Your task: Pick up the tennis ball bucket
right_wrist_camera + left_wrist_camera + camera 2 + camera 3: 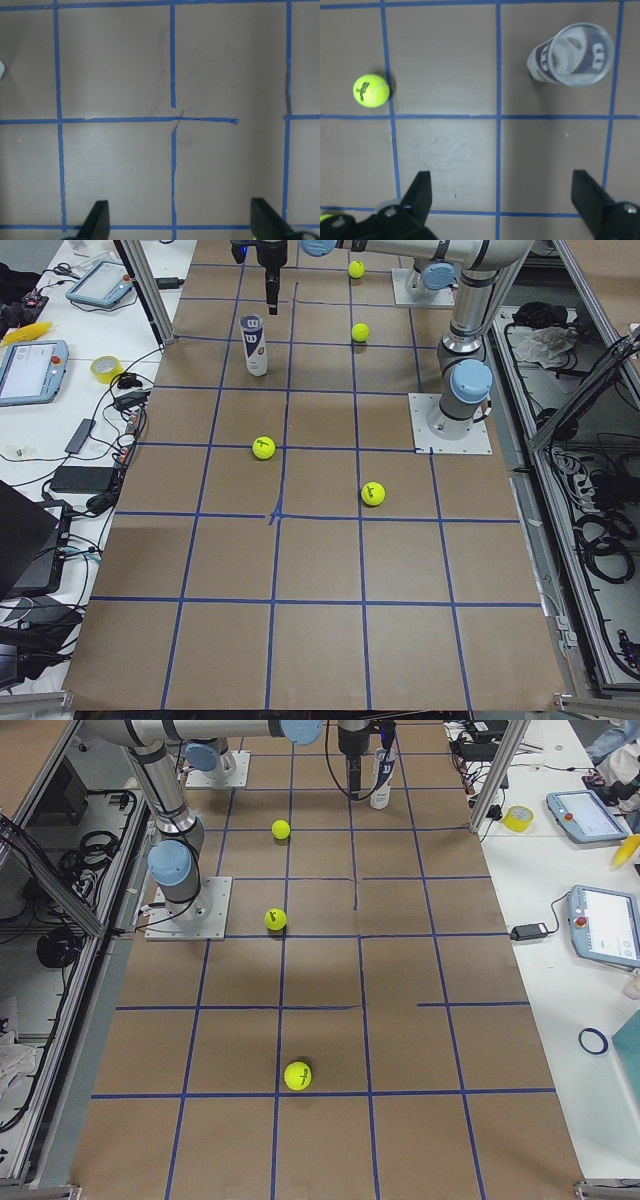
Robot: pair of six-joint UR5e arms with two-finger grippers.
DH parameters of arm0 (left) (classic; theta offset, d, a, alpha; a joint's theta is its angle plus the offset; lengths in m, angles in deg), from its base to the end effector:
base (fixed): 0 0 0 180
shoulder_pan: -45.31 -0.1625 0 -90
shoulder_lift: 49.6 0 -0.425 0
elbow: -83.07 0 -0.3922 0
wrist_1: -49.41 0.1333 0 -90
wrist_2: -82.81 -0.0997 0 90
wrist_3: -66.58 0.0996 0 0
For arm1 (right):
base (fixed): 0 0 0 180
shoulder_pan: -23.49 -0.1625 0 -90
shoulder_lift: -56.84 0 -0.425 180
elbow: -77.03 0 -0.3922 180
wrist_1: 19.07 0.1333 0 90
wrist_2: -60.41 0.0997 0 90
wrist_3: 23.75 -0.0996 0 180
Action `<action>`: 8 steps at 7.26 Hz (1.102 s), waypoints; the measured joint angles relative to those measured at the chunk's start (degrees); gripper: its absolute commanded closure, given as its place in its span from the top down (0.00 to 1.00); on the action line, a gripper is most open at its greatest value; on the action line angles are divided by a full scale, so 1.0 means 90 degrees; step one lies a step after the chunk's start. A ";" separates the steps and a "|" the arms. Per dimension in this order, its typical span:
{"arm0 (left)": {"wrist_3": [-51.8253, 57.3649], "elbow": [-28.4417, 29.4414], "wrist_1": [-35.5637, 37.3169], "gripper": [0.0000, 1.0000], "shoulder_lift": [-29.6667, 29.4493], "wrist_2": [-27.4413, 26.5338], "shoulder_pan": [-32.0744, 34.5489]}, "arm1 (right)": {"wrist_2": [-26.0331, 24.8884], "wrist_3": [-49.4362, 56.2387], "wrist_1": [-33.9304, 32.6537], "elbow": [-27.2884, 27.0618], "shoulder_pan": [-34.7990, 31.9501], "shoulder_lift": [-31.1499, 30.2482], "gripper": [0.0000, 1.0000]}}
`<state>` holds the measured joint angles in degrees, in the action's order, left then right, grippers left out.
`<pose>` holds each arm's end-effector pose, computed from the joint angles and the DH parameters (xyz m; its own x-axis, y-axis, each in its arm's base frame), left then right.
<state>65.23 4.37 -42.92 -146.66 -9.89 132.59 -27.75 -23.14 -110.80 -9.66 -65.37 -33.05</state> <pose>-0.1025 -0.5518 0.5172 -0.9963 -0.0725 -0.0463 -0.0709 0.9969 -0.0344 0.1265 -0.5029 0.5188 -0.9995 0.0065 -0.0311 0.0092 0.9962 -0.0863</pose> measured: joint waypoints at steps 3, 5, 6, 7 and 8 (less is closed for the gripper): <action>0.0300 -0.0730 0.0048 1.00 0.0542 0.0178 -0.0275 | 0.0000 0.0000 0.0006 0.0001 0.0000 0.0001 1.00; 0.0588 -0.0991 0.0052 1.00 0.0760 0.0374 -0.0425 | 0.0000 0.0000 0.0005 -0.0005 0.0000 0.0001 1.00; 0.0625 -0.1032 0.0043 1.00 0.0799 0.0538 -0.0593 | 0.0000 0.0002 0.0003 -0.0006 0.0000 0.0002 1.00; 0.0623 -0.1051 0.0033 1.00 0.0827 0.0662 -0.0732 | 0.0000 0.0006 0.0004 -0.0007 0.0000 0.0004 1.00; 0.0588 -0.1056 0.0023 1.00 0.0855 0.0712 -0.0781 | 0.0000 0.0007 0.0006 -0.0007 0.0000 0.0004 1.00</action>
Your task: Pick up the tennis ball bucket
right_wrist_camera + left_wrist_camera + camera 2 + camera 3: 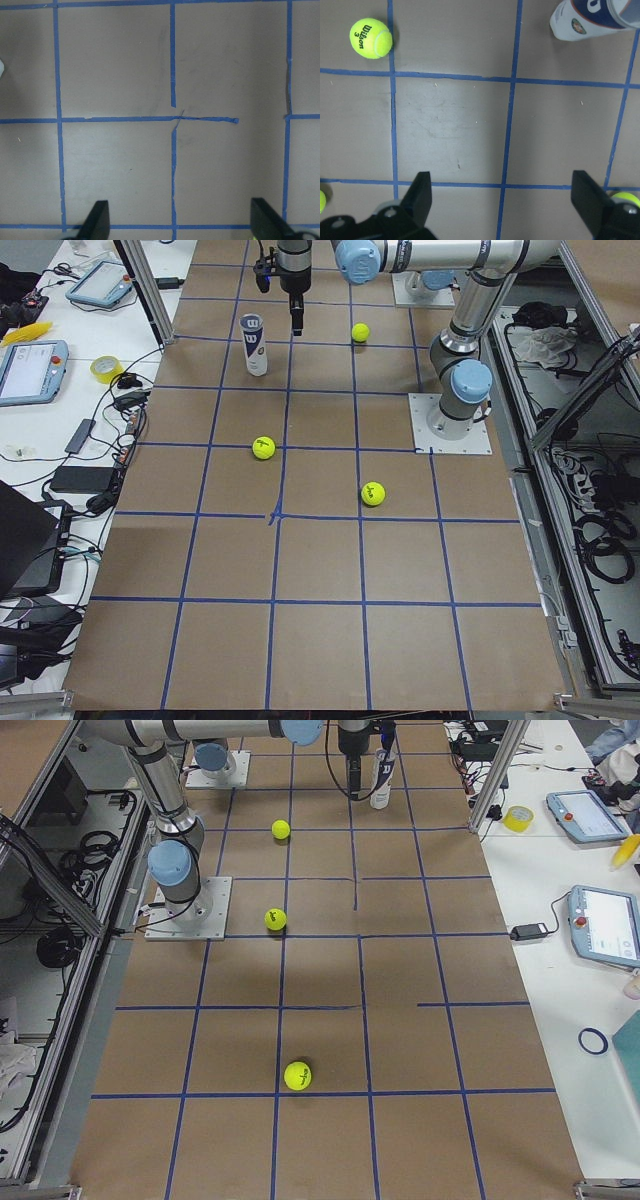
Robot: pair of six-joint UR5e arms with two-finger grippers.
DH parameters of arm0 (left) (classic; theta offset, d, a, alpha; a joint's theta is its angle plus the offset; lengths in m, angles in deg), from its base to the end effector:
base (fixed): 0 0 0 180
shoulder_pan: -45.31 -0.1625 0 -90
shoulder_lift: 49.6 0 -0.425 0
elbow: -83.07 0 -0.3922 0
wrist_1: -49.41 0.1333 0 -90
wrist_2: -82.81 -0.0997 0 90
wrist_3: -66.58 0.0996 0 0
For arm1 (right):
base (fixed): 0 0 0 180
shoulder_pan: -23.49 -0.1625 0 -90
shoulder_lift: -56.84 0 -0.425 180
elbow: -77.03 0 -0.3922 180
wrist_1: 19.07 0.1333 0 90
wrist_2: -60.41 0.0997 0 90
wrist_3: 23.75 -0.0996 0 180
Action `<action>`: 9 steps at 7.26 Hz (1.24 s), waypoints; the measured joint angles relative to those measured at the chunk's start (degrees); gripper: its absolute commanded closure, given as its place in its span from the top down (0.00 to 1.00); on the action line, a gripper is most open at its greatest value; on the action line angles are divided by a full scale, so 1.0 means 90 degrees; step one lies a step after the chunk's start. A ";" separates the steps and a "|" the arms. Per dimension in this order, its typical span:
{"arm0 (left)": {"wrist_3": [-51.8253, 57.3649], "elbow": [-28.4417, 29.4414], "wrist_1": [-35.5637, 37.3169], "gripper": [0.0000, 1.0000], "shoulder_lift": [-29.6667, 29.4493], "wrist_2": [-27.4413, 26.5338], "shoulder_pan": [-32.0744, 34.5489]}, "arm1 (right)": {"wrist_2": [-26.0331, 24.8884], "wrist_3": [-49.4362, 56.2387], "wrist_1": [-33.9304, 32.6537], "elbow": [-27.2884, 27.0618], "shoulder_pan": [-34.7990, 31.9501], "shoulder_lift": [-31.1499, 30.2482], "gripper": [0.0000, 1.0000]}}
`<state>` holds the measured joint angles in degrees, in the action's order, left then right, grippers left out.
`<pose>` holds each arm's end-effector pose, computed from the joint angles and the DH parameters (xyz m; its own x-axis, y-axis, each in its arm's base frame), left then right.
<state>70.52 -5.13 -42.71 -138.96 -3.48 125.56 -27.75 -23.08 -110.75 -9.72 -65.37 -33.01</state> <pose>-0.0552 -0.5040 0.5053 -0.9929 -0.1005 0.0642 -0.1014 0.9948 -0.0100 0.1265 -0.5030 0.5178 -0.9995 0.0056 -0.0310 0.0081 0.9965 -0.0837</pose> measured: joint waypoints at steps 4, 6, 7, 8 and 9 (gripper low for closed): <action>-0.0031 -0.0132 -0.0034 1.00 0.0127 0.0045 0.0125 | 0.0000 -0.0006 0.0001 0.0000 0.0000 -0.0004 1.00; -0.0048 -0.0187 -0.0007 1.00 0.0130 -0.0151 0.0348 | 0.0000 -0.0007 0.0001 0.0000 0.0000 0.0000 1.00; -0.0042 -0.0201 0.0010 1.00 0.0133 -0.0226 0.0432 | 0.0000 -0.0007 0.0001 0.0000 0.0000 -0.0001 1.00; -0.0023 -0.0205 0.0014 1.00 0.0149 -0.0253 0.0474 | 0.0000 -0.0007 0.0001 0.0000 0.0000 0.0000 1.00; -0.0009 -0.0208 0.0009 1.00 0.0176 -0.0264 0.0489 | 0.0000 -0.0007 0.0001 0.0000 0.0000 0.0002 1.00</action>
